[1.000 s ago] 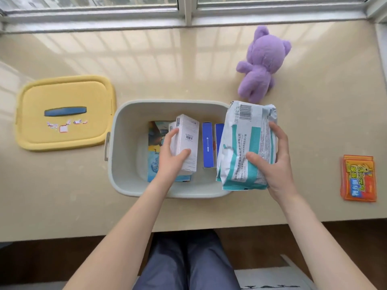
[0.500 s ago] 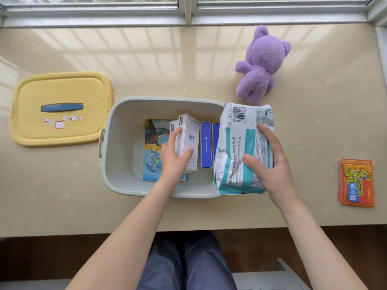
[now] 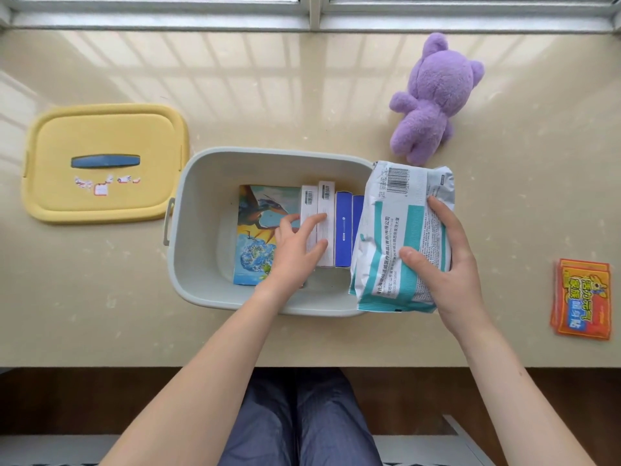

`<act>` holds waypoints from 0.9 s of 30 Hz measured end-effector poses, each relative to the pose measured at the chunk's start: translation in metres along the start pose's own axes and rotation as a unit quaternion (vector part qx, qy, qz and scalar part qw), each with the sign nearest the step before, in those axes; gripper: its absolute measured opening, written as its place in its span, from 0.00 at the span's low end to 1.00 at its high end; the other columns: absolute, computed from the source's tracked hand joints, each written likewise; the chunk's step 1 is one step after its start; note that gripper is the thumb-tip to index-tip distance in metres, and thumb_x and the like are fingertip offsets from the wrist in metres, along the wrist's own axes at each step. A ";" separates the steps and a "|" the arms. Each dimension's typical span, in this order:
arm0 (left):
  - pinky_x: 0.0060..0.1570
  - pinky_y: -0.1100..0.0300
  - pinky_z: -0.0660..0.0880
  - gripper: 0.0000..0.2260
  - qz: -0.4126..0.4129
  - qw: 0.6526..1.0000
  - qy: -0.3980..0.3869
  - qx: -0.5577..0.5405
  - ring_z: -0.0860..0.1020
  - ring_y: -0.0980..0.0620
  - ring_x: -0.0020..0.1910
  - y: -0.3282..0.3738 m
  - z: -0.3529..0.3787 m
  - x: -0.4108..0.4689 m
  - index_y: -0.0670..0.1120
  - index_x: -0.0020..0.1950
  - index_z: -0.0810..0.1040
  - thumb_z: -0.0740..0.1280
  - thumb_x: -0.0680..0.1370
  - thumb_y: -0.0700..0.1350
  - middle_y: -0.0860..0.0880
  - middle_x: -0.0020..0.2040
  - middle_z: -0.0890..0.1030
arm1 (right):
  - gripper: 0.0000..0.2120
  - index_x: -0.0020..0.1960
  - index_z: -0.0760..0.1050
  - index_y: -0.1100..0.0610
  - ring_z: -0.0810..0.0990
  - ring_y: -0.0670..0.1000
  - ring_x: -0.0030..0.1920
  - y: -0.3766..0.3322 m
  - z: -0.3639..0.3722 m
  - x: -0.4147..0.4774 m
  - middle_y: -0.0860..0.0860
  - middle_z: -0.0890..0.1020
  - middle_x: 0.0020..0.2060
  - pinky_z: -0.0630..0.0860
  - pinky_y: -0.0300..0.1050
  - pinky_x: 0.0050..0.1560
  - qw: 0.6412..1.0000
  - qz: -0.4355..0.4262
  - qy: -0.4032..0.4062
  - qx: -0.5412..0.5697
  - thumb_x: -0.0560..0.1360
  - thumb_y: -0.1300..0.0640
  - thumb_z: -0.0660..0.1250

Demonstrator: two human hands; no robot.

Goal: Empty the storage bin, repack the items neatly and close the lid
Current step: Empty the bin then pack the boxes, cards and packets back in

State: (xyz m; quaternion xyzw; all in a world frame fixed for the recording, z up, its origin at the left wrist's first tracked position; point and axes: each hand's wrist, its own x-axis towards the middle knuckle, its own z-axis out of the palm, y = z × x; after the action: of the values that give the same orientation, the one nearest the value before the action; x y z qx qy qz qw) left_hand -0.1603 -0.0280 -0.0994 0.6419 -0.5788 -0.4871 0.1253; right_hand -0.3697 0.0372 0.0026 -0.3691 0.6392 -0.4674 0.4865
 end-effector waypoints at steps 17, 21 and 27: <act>0.60 0.58 0.75 0.24 -0.055 0.980 0.034 -0.191 0.70 0.58 0.64 -0.011 -0.008 0.007 0.54 0.74 0.65 0.66 0.79 0.42 0.54 0.69 0.70 | 0.32 0.72 0.67 0.48 0.75 0.44 0.65 0.002 0.001 -0.001 0.43 0.74 0.66 0.76 0.46 0.62 1.000 0.000 0.005 -0.009 0.74 0.68 0.71; 0.59 0.58 0.77 0.25 -0.053 0.981 0.032 -0.183 0.70 0.58 0.66 -0.012 -0.007 0.008 0.54 0.75 0.64 0.66 0.79 0.42 0.53 0.70 0.70 | 0.32 0.72 0.67 0.48 0.75 0.46 0.66 0.001 0.001 -0.001 0.43 0.74 0.67 0.76 0.48 0.63 1.000 0.000 0.002 -0.006 0.73 0.67 0.71; 0.60 0.47 0.77 0.27 -0.053 0.985 0.040 -0.160 0.72 0.54 0.66 -0.020 -0.007 0.010 0.56 0.74 0.65 0.68 0.77 0.44 0.55 0.69 0.72 | 0.32 0.73 0.67 0.49 0.75 0.44 0.65 0.000 0.002 -0.002 0.41 0.75 0.66 0.76 0.43 0.61 1.000 0.000 0.002 -0.003 0.73 0.68 0.71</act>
State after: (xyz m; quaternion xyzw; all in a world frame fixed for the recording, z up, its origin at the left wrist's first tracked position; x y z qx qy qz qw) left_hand -0.1440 -0.0338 -0.1154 0.6625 -0.4532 -0.5529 0.2236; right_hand -0.3674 0.0382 0.0028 -0.3692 0.6415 -0.4664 0.4844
